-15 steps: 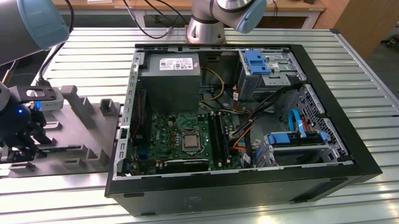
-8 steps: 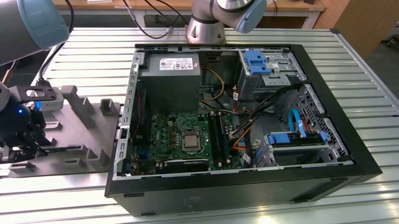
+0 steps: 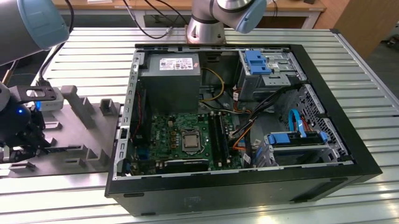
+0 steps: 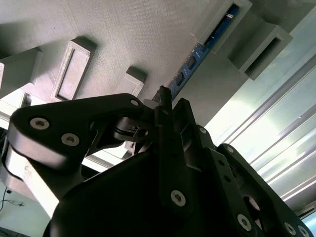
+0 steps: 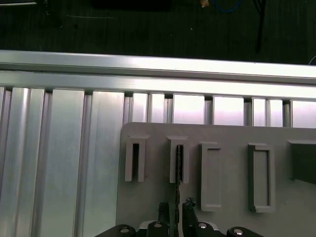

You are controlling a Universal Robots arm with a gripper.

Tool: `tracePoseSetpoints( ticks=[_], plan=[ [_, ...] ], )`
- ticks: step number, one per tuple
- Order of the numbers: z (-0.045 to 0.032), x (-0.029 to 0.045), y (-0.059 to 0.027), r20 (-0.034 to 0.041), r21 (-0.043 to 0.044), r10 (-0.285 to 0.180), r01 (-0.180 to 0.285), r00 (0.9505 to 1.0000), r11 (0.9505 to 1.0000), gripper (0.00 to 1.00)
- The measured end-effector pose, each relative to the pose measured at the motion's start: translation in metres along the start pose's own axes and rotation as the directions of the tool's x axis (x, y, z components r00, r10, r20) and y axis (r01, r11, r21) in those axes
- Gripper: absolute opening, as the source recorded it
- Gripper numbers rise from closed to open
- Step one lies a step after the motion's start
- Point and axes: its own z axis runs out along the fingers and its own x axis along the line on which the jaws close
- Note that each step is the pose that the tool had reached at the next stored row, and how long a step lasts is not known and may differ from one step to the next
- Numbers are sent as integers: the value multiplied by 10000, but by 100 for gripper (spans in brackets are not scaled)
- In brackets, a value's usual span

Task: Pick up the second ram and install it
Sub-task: 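Pick up the second ram and move it above second insertion slot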

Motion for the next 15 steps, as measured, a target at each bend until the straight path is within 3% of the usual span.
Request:
tracePoseSetpoints(
  ticks=[6,9,15],
  plan=[
    [0,0,-20,4,0,1,-1,10000,10000,25],
    [-1,0,-22,122,3,-6,6,9999,10000,25],
    [-1,1,-22,123,2,-6,6,9999,10000,25]
  ],
)
